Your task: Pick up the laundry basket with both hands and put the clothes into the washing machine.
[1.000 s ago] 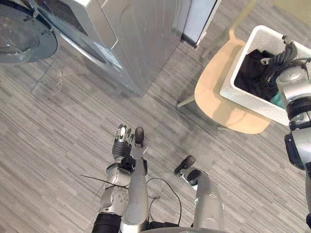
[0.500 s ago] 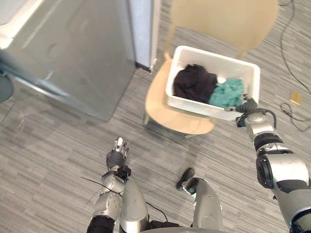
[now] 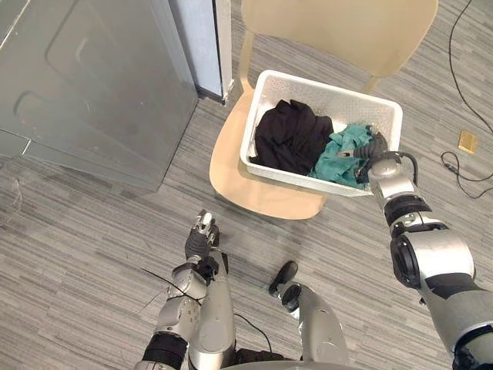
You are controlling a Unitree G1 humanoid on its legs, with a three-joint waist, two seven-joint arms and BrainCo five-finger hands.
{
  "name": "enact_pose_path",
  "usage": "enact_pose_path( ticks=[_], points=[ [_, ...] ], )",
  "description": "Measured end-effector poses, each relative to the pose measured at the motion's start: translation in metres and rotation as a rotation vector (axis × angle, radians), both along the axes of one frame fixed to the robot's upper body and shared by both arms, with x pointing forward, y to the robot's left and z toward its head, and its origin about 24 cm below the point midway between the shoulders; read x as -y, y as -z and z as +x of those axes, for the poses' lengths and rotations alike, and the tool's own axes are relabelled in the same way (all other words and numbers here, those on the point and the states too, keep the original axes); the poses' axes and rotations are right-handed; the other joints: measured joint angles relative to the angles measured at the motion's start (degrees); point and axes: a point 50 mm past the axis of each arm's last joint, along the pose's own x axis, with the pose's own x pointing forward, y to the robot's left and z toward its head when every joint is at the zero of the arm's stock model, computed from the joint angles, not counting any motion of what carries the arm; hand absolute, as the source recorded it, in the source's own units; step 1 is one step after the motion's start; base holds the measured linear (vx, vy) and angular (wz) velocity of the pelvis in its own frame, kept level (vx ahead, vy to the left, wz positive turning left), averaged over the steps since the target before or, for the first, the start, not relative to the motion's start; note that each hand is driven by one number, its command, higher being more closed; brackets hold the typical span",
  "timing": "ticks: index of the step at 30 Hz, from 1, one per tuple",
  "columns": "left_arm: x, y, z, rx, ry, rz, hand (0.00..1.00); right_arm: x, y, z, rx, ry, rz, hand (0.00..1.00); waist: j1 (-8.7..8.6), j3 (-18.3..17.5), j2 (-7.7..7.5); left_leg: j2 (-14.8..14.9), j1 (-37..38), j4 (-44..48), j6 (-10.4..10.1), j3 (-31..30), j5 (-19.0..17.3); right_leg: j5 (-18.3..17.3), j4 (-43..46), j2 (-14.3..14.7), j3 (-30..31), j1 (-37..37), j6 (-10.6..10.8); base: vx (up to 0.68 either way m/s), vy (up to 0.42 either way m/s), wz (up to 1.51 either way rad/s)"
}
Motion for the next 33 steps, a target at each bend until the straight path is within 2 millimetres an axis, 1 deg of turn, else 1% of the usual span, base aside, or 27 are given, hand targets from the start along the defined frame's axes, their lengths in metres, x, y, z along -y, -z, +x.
enact_pose_path(
  ticks=[3,4,8,11,17,19,20,22,24,25,26,28,29,30,31,32,33],
  points=[
    [-0.001,0.002,-0.001,-0.007,-0.003,0.001,0.00,-0.004,-0.005,0.002,0.018,-0.015,-0.016,0.00,-0.01,0.00,0.00,0.04,-0.02,-0.39,-0.11,0.12,0.09,0.26,-0.76,0.30,0.29,-0.01,0.42,-0.03,-0.002,-0.04],
    [-0.002,0.001,-0.001,-0.006,-0.006,0.005,0.00,-0.008,-0.007,0.003,0.027,-0.030,-0.025,0.00,-0.01,0.00,0.00,0.15,-0.02,-0.55,-0.26,0.09,0.20,0.50,-1.32,0.67,0.54,0.02,0.66,-0.05,-0.011,-0.09],
    [-0.006,0.003,-0.002,-0.010,-0.019,0.018,0.00,-0.018,-0.011,0.005,0.041,-0.056,-0.036,0.00,-0.01,0.00,-0.01,0.08,-0.30,-2.07,-0.43,-0.06,1.16,1.51,-3.12,1.48,0.45,-0.12,0.65,-0.01,-0.003,-0.02],
    [-0.008,0.007,-0.003,-0.030,-0.030,0.019,0.00,-0.021,-0.022,0.008,0.064,-0.063,-0.041,0.00,-0.07,0.00,-0.01,0.06,-1.31,-3.13,-0.44,-0.36,2.07,2.24,-4.68,2.11,-0.44,-0.35,0.59,0.00,-0.016,0.09],
    [-0.010,0.006,-0.002,-0.027,-0.054,0.006,0.00,-0.024,-0.041,0.014,0.085,-0.060,-0.044,0.00,0.31,0.00,-0.02,-0.66,-1.73,-6.77,-0.95,-2.26,4.60,2.27,-5.72,2.40,-2.56,-0.44,0.54,0.02,-0.029,0.18],
    [-0.009,0.006,-0.002,-0.023,-0.053,0.004,0.00,-0.023,-0.047,0.015,0.083,-0.057,-0.076,0.00,0.86,0.00,-0.02,-0.92,-2.02,-8.32,-1.20,-3.18,5.68,2.27,-5.67,2.45,-2.76,-1.24,0.54,0.01,-0.030,0.15],
    [-0.008,0.005,-0.001,-0.021,-0.051,0.001,0.00,-0.020,-0.050,0.015,0.071,-0.051,-0.114,0.00,1.58,0.01,-0.01,-0.98,-2.26,-9.38,-1.22,-3.21,6.48,2.27,-5.66,2.44,-2.87,-1.88,0.53,-0.01,-0.029,0.05],
    [-0.007,0.005,0.000,-0.018,-0.048,-0.002,0.00,-0.016,-0.053,0.015,0.053,-0.040,-0.161,0.00,1.81,0.05,0.06,-1.28,-2.84,-11.39,-1.32,-4.02,8.04,2.23,-5.68,2.42,-4.11,-2.49,0.49,-0.01,-0.037,0.25],
    [-0.004,0.003,0.001,-0.013,-0.042,-0.010,0.00,-0.007,-0.057,0.014,0.037,-0.012,-0.187,0.00,2.13,0.12,0.20,-1.99,-3.01,-14.22,-1.42,-5.07,10.01,2.01,-5.46,2.05,-5.07,-3.39,0.21,-0.02,-0.025,0.36],
    [0.001,0.001,0.003,-0.002,-0.032,-0.024,0.00,0.007,-0.064,0.012,0.032,0.025,-0.208,0.00,2.80,0.53,0.91,-2.56,-3.00,-16.68,-1.45,-5.74,11.65,1.91,-5.22,1.66,-5.87,-4.02,0.11,-0.03,-0.010,0.31],
    [0.006,0.000,0.003,0.004,-0.018,-0.037,0.00,0.017,-0.068,0.010,0.030,0.053,-0.219,0.00,3.36,0.84,1.46,-2.86,-2.99,-18.08,-1.42,-6.10,12.44,1.79,-4.93,1.41,-6.29,-4.49,0.02,-0.03,-0.008,0.33],
    [0.012,-0.003,0.005,0.014,-0.006,-0.067,0.00,0.030,-0.074,0.006,0.025,0.086,-0.258,0.00,3.86,1.36,2.47,-3.19,-3.00,-20.85,-1.29,-6.79,14.08,1.20,-3.60,0.49,-7.31,-5.54,0.06,-0.04,-0.012,0.27],
    [0.016,-0.005,0.006,0.026,0.005,-0.083,0.00,0.037,-0.075,0.004,0.016,0.101,-0.285,0.00,4.78,1.58,2.86,-3.77,-3.05,-22.35,-1.20,-6.85,15.04,1.01,-2.99,0.12,-7.48,-6.47,0.06,-0.03,-0.010,0.21],
    [0.017,-0.007,0.006,0.037,0.009,-0.092,0.00,0.041,-0.076,0.003,0.012,0.109,-0.300,0.00,4.94,1.80,3.28,-3.96,-3.17,-22.89,-1.18,-7.13,15.31,0.73,-2.55,-0.16,-7.68,-6.78,0.14,-0.01,-0.008,0.21],
    [0.020,-0.010,0.007,0.052,0.015,-0.105,0.00,0.045,-0.078,0.001,0.005,0.120,-0.324,0.00,4.98,2.19,4.02,-4.25,-3.32,-23.62,-1.11,-7.68,15.95,0.25,-1.69,-0.76,-8.25,-7.20,0.27,0.00,-0.019,0.36],
    [0.025,-0.016,0.009,0.075,0.029,-0.118,0.00,0.051,-0.081,-0.001,-0.002,0.131,-0.365,0.00,5.08,2.68,5.11,-4.93,-3.60,-25.22,-0.99,-8.46,17.01,-0.37,-0.49,-1.54,-9.04,-8.02,0.37,0.00,-0.031,0.36],
    [0.029,-0.019,0.009,0.090,0.039,-0.128,0.00,0.053,-0.082,-0.001,-0.005,0.135,-0.382,0.00,5.40,2.64,5.37,-4.99,-4.08,-26.12,-1.02,-8.64,17.68,-0.60,0.02,-1.90,-9.32,-9.01,0.43,0.01,-0.035,0.24]
  ],
)
